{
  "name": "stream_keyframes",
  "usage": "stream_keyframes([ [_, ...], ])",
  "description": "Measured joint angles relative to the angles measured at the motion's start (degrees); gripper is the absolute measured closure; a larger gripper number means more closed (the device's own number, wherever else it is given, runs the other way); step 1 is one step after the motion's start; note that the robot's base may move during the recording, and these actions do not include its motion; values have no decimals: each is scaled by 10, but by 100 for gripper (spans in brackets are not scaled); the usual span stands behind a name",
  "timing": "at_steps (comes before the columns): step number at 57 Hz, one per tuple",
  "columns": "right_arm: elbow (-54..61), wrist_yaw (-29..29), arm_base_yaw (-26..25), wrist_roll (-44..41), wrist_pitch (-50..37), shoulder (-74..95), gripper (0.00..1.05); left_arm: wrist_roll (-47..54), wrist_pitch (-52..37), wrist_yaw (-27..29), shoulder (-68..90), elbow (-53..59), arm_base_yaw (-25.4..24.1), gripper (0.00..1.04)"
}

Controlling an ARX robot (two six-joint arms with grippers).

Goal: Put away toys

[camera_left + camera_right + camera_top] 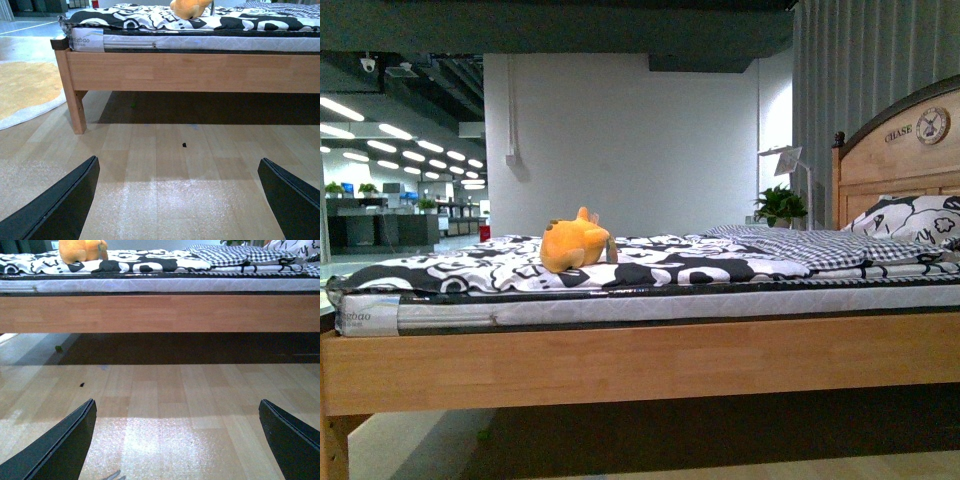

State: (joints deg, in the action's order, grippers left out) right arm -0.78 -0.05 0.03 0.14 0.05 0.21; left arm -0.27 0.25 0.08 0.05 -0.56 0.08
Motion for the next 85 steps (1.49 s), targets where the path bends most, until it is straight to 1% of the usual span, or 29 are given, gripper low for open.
stream_keyframes([
  [85,0,0,0,0,0,0,6,0,0,0,0,0,0,6],
])
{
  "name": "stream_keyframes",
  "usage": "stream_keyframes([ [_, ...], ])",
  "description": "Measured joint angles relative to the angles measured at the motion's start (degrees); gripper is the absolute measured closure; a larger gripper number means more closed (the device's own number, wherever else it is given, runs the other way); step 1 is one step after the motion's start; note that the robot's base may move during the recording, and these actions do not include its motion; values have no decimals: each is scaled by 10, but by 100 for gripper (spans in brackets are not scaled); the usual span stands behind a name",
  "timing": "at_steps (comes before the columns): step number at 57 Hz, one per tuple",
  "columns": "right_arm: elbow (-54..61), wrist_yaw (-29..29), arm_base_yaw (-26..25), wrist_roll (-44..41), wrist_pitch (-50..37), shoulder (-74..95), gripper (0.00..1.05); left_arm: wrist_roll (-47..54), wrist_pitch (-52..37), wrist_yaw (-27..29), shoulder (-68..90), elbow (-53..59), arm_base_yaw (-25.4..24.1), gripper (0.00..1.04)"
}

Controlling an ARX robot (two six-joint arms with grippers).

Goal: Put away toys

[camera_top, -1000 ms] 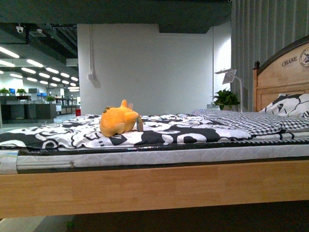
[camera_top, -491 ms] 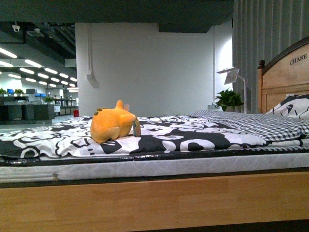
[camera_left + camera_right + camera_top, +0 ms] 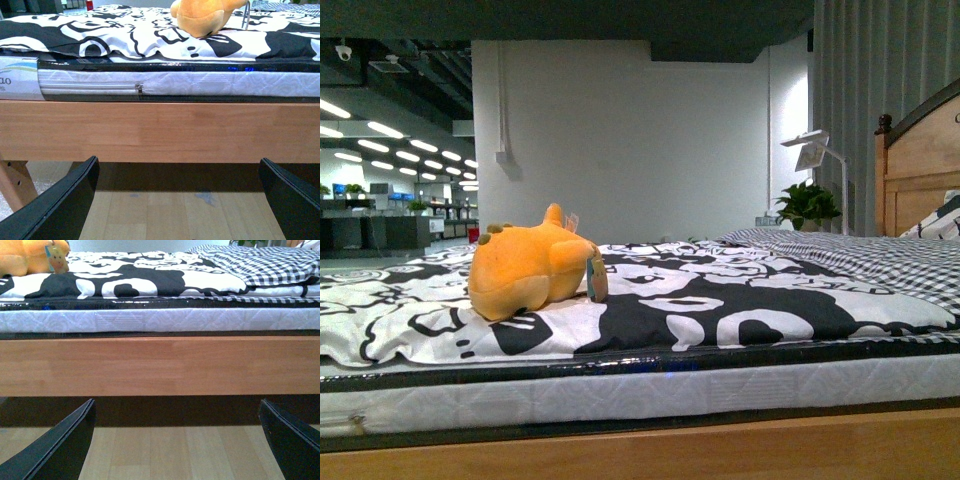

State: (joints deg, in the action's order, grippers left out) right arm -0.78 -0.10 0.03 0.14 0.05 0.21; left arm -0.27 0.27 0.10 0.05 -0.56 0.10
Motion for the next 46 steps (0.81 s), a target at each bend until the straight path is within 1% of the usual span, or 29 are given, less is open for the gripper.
stream_keyframes([
  [46,0,0,0,0,0,0,6,0,0,-1,0,0,0,6],
])
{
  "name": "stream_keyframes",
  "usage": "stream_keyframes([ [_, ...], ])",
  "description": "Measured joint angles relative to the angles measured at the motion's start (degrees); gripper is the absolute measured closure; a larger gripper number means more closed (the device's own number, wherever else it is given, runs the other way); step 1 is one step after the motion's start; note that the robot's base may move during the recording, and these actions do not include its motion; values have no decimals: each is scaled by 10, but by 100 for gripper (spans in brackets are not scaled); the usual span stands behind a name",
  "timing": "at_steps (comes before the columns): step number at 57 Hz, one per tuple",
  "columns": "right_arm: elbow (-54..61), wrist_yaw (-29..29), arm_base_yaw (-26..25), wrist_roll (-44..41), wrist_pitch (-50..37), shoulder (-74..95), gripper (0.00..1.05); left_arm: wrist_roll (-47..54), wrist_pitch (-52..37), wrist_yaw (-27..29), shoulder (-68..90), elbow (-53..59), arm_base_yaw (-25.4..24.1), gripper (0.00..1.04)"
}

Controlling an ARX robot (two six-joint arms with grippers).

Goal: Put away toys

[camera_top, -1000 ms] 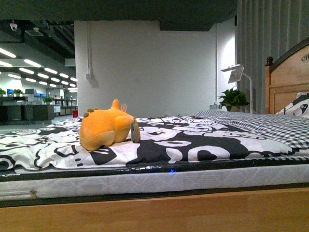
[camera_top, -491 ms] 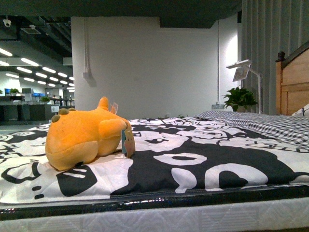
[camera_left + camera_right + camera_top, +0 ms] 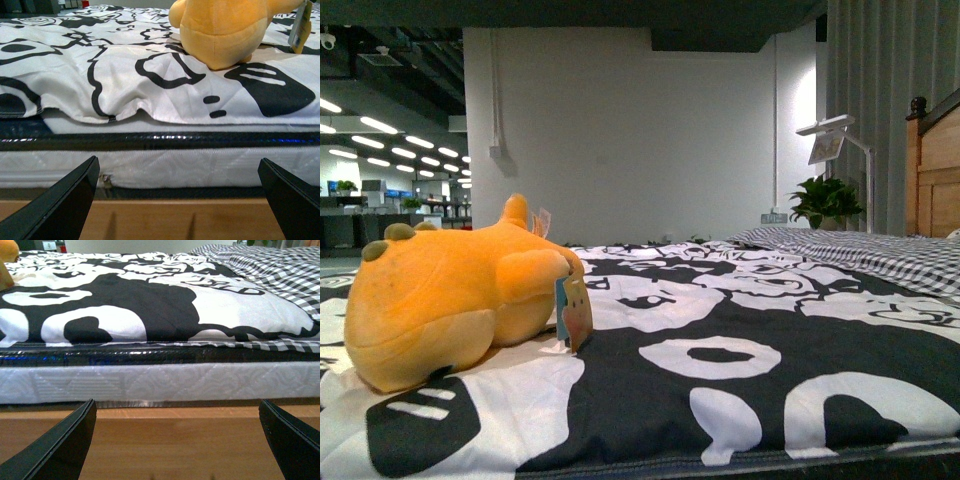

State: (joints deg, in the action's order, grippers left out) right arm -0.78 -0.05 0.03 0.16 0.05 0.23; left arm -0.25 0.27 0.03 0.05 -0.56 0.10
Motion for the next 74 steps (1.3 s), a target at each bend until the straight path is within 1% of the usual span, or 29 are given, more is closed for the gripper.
stream_keyframes([
  [74,0,2,0,0,0,0,6,0,0,0,0,0,0,6],
])
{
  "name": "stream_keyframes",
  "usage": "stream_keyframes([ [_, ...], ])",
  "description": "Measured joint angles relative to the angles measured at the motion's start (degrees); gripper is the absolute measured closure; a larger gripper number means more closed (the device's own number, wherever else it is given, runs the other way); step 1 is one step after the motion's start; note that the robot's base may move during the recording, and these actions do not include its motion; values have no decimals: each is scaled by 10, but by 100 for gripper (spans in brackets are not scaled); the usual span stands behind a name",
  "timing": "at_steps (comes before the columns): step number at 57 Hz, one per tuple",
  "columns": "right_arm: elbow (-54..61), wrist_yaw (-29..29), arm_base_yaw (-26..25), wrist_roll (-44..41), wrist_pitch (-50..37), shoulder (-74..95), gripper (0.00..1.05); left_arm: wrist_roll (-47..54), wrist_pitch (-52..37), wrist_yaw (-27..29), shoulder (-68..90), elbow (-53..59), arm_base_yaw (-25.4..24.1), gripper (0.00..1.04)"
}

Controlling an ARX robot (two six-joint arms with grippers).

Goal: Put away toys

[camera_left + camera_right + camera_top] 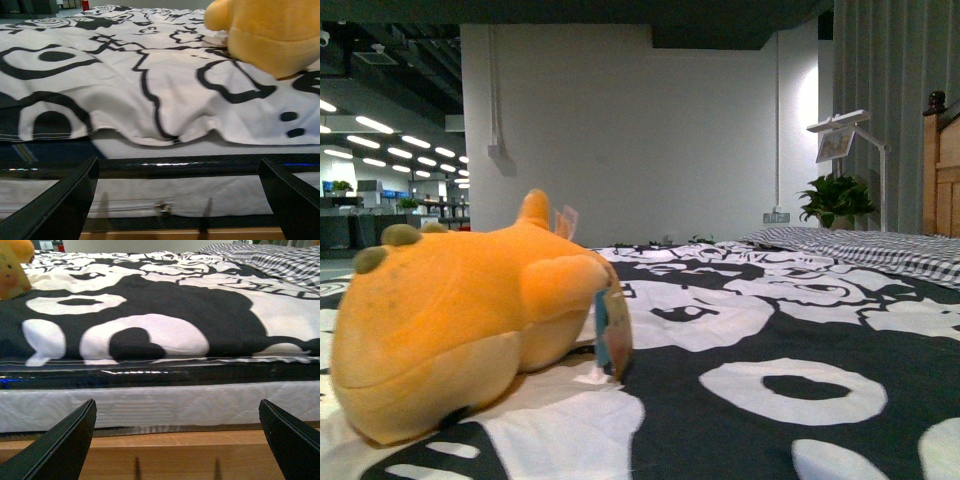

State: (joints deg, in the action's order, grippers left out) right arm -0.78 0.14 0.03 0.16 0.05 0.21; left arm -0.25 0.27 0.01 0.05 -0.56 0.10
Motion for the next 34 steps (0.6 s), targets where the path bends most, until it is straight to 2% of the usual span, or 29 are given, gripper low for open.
stream_keyframes([
  [34,0,-6,0,0,0,0,6,0,0,4,0,0,0,6],
])
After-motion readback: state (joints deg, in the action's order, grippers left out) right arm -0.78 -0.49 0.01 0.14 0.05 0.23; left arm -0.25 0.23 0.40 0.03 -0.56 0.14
